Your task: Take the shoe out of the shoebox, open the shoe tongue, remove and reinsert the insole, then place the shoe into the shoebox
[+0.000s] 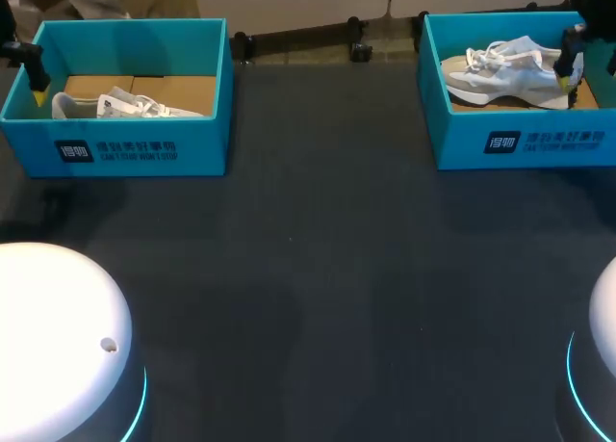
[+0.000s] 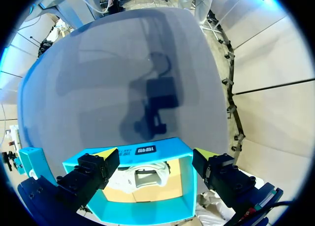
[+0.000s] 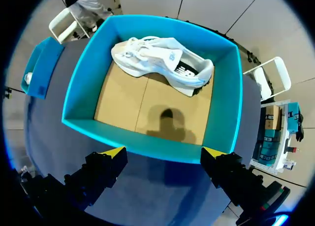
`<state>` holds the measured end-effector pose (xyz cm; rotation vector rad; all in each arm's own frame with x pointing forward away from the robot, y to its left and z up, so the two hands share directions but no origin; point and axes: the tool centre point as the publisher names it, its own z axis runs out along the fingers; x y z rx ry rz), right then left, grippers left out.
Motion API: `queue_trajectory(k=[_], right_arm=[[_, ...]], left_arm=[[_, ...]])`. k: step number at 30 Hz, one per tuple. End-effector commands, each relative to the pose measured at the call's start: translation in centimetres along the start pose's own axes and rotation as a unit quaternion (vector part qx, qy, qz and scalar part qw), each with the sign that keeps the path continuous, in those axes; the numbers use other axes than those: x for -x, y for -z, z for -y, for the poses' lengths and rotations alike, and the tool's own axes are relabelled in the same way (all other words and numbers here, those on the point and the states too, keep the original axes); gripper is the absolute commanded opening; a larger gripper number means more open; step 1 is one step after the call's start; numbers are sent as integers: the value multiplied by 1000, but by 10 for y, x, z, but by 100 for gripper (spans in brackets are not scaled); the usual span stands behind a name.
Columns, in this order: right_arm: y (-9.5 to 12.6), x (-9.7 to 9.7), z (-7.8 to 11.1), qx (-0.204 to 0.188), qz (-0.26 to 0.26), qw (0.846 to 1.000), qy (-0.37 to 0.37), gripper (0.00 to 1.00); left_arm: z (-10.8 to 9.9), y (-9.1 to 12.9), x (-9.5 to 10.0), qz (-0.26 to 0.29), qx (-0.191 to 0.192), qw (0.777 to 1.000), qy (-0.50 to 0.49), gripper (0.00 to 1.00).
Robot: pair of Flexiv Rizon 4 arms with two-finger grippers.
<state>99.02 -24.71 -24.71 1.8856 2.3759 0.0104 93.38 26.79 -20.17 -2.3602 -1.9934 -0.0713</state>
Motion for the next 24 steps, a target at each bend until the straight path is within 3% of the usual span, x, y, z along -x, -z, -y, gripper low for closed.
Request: queue_trajectory(k=[1, 9, 11, 20, 24], right_arm=[[0, 0, -12, -36, 1, 999, 0, 100], [-3, 2, -13, -40, -3, 999, -1, 100], [-2, 6, -24, -41, 32, 998, -20, 100], [-15, 29, -81, -30, 74, 996, -46, 100], [-23, 35, -96, -31, 87, 994, -60, 100]], left_arm=[[1, 0, 0, -1, 1, 1000, 0, 100], [1, 0, 0, -1, 1, 1000, 0, 100], [1, 0, 0, -1, 1, 1000, 0, 100], [1, 0, 0, -1, 1, 1000, 0, 100], [1, 0, 0, -1, 1, 1000, 0, 100]])
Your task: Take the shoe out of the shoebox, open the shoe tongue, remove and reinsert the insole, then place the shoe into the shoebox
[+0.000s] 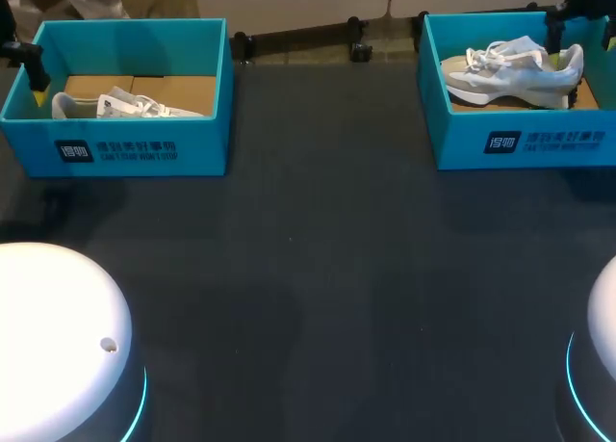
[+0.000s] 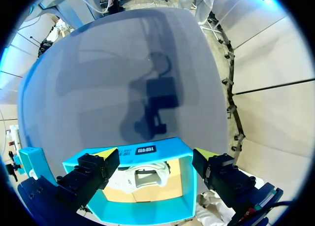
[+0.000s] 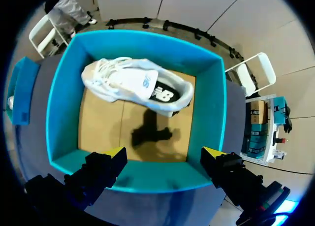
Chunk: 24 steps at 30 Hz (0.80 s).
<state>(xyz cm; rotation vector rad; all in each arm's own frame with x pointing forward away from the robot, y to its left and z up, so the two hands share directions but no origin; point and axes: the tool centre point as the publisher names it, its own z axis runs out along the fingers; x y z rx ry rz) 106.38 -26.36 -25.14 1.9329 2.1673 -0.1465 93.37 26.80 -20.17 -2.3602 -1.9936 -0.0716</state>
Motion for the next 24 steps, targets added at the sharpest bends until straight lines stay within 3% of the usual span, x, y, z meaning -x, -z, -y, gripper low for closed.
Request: queue_trajectory(k=[1, 11, 24], right_arm=[[-13, -1, -31, -29, 6, 1000, -8, 100], [-38, 4, -57, -32, 45, 998, -23, 100], [-61, 23, -72, -39, 58, 997, -43, 100]], left_arm=[[1, 0, 0, -1, 0, 1000, 0, 100], [1, 0, 0, -1, 0, 1000, 0, 100], [1, 0, 0, -1, 0, 1000, 0, 100]])
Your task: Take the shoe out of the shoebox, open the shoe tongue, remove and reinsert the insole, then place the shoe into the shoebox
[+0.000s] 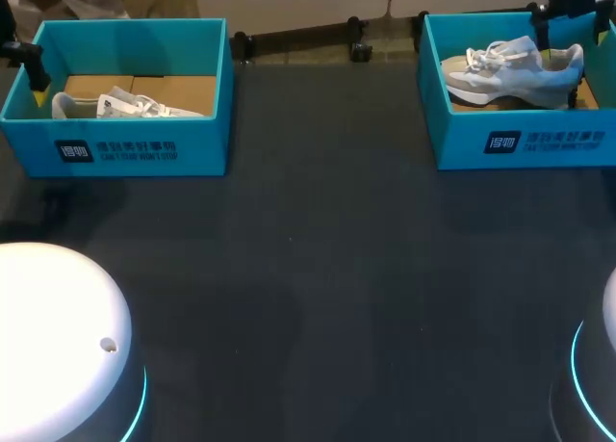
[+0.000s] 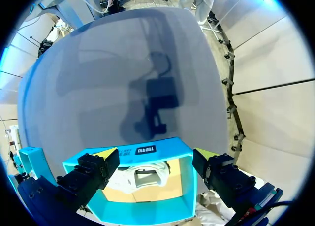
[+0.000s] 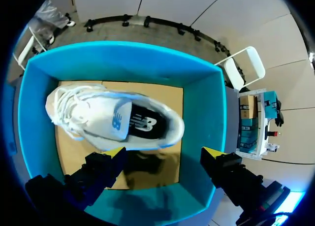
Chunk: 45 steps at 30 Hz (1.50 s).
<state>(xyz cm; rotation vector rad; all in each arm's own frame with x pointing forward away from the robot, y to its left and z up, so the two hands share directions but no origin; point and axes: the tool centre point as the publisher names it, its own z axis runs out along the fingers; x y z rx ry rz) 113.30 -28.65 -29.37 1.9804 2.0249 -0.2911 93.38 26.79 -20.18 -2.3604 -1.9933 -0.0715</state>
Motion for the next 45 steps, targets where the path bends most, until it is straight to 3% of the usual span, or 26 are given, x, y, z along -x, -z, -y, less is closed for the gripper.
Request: queue_trajectory(k=[1, 19, 22, 24, 28, 32, 33, 34, 36, 41, 43, 45], right_arm=[[-8, 4, -12, -17, 0, 1000, -5, 100], [-38, 12, -21, -32, -10, 999, -22, 100], [-44, 13, -23, -37, -14, 999, -23, 96], [-48, 14, -24, -42, -21, 999, -24, 100], [-55, 15, -26, -46, -25, 998, -25, 92], [-61, 16, -27, -53, -33, 998, -27, 95], [-64, 16, -27, -56, -40, 997, -27, 78], [-66, 15, -28, -57, -41, 997, -26, 73], [-69, 14, -28, -59, -44, 997, -25, 80], [-77, 13, -27, -68, -52, 996, -24, 76], [-80, 12, -27, -69, -53, 996, -23, 89], [-82, 12, -27, -73, -55, 996, -22, 85]], left_arm=[[1, 0, 0, -1, 0, 1000, 0, 100], [1, 0, 0, -1, 0, 1000, 0, 100], [1, 0, 0, -1, 0, 1000, 0, 100], [1, 0, 0, -1, 0, 1000, 0, 100], [1, 0, 0, -1, 0, 1000, 0, 100], [1, 0, 0, -1, 0, 1000, 0, 100], [1, 0, 0, -1, 0, 1000, 0, 100], [1, 0, 0, -1, 0, 1000, 0, 100], [1, 0, 0, -1, 0, 1000, 0, 100], [1, 0, 0, -1, 0, 1000, 0, 100], [1, 0, 0, -1, 0, 1000, 0, 100], [1, 0, 0, -1, 0, 1000, 0, 100]])
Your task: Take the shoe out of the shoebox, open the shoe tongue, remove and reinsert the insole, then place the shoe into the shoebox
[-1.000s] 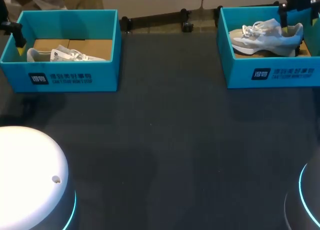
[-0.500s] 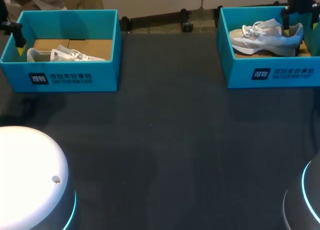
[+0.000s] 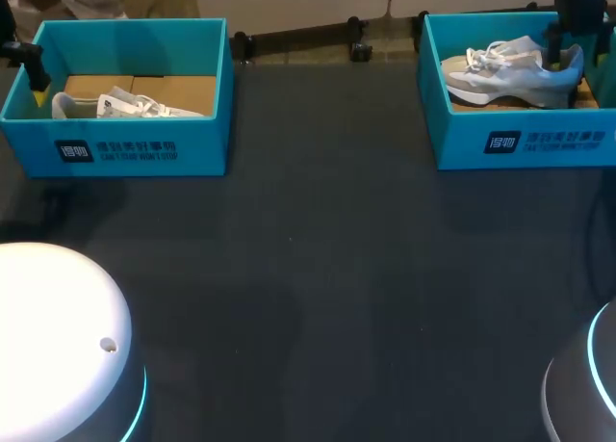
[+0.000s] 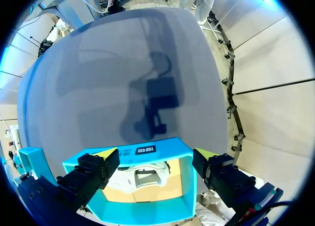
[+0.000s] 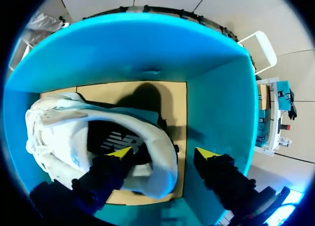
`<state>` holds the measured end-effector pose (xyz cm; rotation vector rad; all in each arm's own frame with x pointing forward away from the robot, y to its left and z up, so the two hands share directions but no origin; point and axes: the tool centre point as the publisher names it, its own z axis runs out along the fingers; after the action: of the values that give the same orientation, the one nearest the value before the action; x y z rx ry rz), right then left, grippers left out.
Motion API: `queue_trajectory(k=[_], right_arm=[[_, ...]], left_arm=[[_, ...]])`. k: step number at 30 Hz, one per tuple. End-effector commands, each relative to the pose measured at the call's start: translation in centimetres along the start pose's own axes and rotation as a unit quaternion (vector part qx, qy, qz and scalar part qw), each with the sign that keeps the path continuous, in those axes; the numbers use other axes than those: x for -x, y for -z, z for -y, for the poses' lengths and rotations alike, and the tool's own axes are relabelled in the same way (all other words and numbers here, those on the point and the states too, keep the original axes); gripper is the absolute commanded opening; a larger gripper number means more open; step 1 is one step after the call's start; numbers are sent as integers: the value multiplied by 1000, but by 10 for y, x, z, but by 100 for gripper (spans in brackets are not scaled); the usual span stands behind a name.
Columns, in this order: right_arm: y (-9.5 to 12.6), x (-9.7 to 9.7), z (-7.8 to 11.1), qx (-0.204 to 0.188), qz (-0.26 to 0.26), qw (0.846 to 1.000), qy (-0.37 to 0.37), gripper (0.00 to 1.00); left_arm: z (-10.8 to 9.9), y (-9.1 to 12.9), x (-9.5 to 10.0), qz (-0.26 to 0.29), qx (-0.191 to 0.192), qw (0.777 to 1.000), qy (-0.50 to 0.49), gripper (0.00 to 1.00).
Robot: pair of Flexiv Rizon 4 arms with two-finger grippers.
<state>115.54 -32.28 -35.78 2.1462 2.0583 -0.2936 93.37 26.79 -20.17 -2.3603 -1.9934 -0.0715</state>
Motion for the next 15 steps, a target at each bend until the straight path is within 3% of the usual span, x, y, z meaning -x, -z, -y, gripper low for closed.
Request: queue_trajectory(k=[1, 3, 7, 15], right_arm=[[-10, 1, -10, -25, -5, 1000, 1, 77], [-12, 1, -9, -28, -9, 1000, 0, 75], [-17, 1, -8, -33, -12, 999, -1, 79], [-23, -1, -4, -42, -28, 999, -4, 72]], left_arm=[[1, 0, 0, -1, 0, 1000, 0, 100], [1, 0, 0, -1, 0, 1000, 0, 100], [1, 0, 0, -1, 0, 1000, 0, 100], [1, 0, 0, -1, 0, 1000, 0, 100]])
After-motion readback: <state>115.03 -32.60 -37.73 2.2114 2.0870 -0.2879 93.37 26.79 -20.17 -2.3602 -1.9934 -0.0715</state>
